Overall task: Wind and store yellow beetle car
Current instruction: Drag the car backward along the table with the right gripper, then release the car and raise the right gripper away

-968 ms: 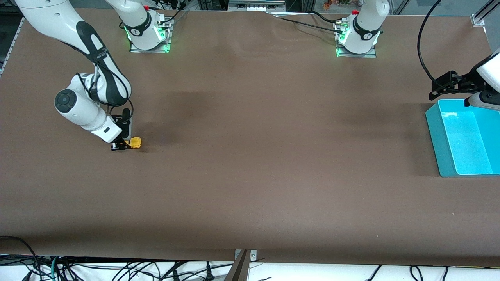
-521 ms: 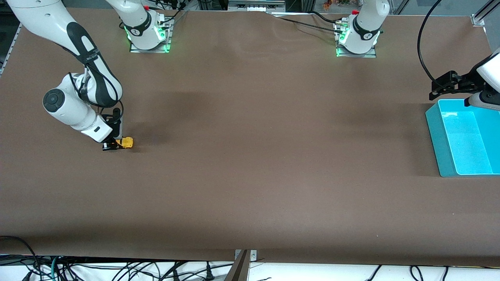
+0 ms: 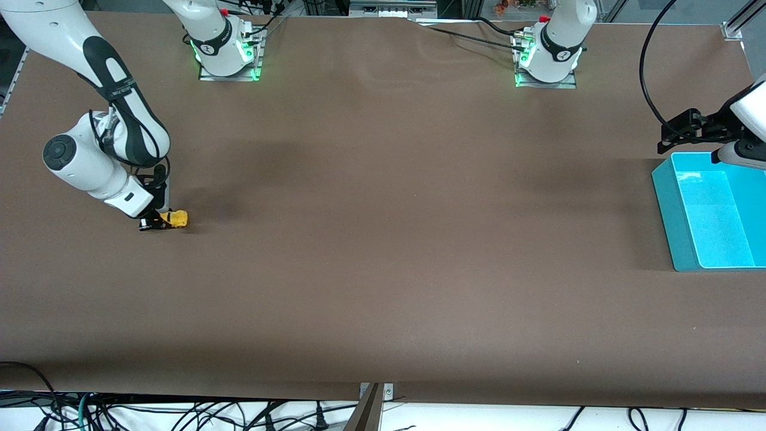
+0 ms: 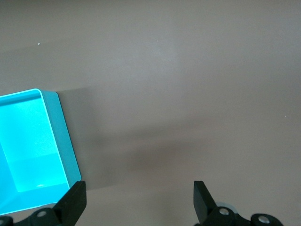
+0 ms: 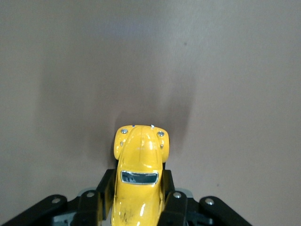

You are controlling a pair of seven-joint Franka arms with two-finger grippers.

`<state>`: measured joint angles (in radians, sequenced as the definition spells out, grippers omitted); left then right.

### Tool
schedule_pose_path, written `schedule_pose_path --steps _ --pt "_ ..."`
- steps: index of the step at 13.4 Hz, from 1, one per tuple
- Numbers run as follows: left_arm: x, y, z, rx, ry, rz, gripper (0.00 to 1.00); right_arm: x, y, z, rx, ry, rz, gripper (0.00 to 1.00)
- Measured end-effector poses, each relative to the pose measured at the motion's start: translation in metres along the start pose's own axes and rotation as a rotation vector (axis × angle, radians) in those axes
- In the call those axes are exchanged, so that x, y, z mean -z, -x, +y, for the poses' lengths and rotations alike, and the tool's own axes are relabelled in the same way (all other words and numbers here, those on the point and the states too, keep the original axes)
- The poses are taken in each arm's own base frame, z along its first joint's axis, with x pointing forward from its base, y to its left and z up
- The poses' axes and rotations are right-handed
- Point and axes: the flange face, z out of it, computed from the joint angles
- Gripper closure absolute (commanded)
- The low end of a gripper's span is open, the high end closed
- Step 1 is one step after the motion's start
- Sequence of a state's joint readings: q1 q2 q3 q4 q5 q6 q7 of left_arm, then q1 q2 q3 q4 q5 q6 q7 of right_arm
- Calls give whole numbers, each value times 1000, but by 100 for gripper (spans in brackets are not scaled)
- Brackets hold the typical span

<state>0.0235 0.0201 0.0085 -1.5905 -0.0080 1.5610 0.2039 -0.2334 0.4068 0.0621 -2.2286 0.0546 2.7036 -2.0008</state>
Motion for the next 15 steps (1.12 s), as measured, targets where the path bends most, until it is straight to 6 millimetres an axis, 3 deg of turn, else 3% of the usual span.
schedule_pose_path --steps 5,12,13,14,15 --pt "0 0 0 0 0 0 0 1 36 -6 -2 10 -7 73" --pt "0 0 0 0 0 0 0 1 38 -5 -20 10 -4 60" --pt "0 0 0 0 0 0 0 1 38 -5 -21 10 -4 45" --pt "0 0 0 0 0 0 0 1 38 -5 -22 10 -3 0" --pt "0 0 0 0 0 0 0 -3 38 -6 -27 3 0 0"
